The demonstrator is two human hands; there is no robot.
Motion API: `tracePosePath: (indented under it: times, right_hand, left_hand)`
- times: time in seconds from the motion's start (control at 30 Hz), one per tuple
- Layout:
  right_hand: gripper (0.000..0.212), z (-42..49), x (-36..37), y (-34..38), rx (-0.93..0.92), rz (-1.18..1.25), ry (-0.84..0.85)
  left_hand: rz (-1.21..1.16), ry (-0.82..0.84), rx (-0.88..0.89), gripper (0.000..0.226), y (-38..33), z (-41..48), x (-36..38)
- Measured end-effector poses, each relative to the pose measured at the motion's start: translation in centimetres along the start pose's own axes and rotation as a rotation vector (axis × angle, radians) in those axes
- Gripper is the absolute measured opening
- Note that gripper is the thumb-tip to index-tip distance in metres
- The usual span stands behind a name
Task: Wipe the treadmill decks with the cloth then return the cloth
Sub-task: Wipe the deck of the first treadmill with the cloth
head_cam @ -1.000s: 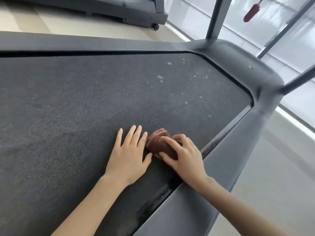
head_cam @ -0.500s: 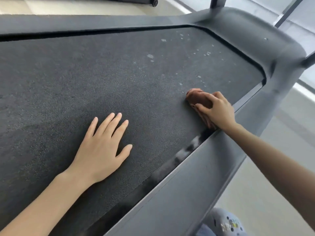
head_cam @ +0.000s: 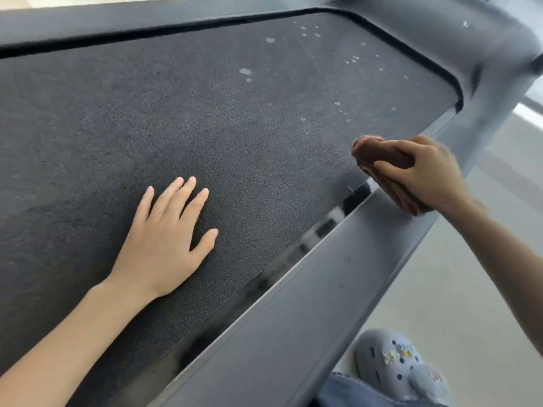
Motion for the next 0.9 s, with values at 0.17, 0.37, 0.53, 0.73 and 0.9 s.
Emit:
tracePosePath:
  times: [0.17,0.37,0.53,0.73,0.9]
  right_hand:
    - [0.037,-7.1,1.0,4.5,0.076,-0.03,0.039]
    - [0.039,-15.4,1.4,16.9,-0.198,0.036,0.055]
    - [0.041,-15.2,1.7,17.1,-0.22,0.039,0.071]
    - [0.043,-8.7,1.2,7.8,0.25,-0.1,0.048]
    - [0.044,-12.7,2.6,16.0,-0.083,-0.067,0.113]
  left_hand:
    - [-0.008,0.013,-0.004,0.067,0.1,-0.1,0.3]
    - [-0.008,0.041,0.017,0.068,0.2,0.0,0.5]
    - [0.025,0.075,0.017,0.069,0.3,0.0,0.7]
    - [0.035,0.07,0.015,0.07,0.3,-0.1,0.7]
    - [0.036,0.049,0.01,0.069,0.2,-0.1,0.7]
Point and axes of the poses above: each hand's wrist, its own z-axis towards the middle knuckle, its own x-axis out of the palm, y = z × x, the point moved 8 cm from there along z, towards the middle knuckle
